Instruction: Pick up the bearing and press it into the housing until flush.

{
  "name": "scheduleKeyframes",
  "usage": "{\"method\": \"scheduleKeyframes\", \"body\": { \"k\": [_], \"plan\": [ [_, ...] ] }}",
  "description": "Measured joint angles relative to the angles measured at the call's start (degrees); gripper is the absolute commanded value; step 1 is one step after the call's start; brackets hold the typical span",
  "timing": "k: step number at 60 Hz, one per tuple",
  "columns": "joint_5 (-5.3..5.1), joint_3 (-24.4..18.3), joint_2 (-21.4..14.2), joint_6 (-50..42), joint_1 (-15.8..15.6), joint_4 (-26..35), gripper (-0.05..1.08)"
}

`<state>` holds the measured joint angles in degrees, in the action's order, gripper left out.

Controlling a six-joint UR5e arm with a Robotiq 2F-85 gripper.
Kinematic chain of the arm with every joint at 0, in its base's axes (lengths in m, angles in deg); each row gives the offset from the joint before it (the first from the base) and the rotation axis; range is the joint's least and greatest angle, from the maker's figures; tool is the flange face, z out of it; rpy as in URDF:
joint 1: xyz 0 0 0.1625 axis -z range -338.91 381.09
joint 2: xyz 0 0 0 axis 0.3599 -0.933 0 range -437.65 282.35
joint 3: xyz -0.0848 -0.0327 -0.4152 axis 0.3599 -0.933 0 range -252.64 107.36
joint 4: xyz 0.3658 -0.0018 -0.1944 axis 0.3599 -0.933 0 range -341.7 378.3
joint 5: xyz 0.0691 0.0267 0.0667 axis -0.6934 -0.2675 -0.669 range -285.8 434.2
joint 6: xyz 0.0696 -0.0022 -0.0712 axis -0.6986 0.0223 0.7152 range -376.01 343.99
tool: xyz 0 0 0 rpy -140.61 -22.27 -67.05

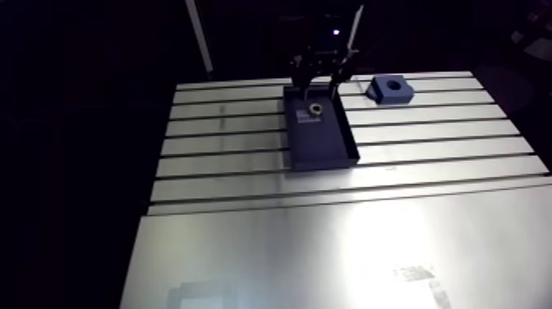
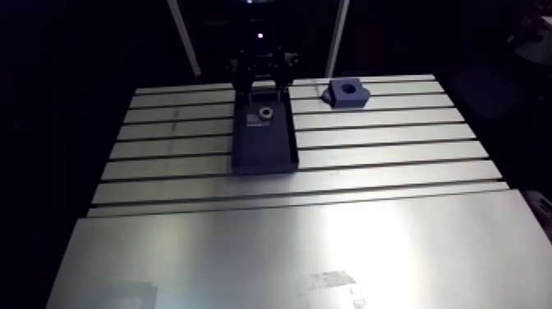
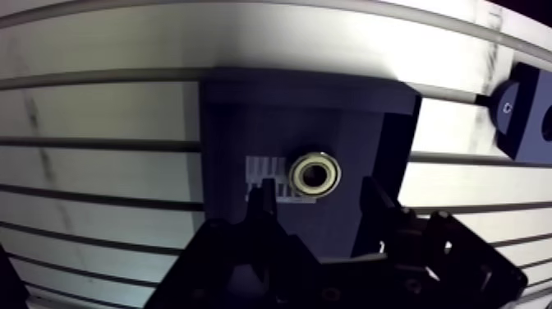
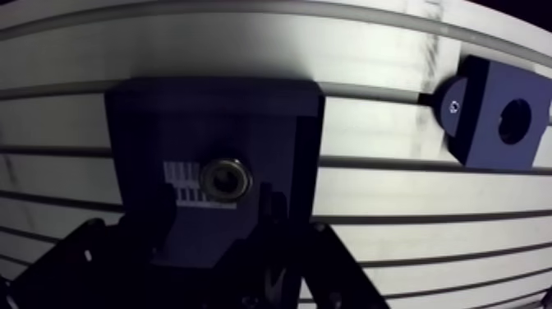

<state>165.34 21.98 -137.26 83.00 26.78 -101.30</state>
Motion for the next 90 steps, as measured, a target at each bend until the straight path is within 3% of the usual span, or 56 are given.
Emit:
{"method": "scheduleKeyframes", "body": {
  "k": [90],
  "plan": [
    [0.38,0.74,2.42,0.24,-0.14,-2.00,0.41]
  ]
}}
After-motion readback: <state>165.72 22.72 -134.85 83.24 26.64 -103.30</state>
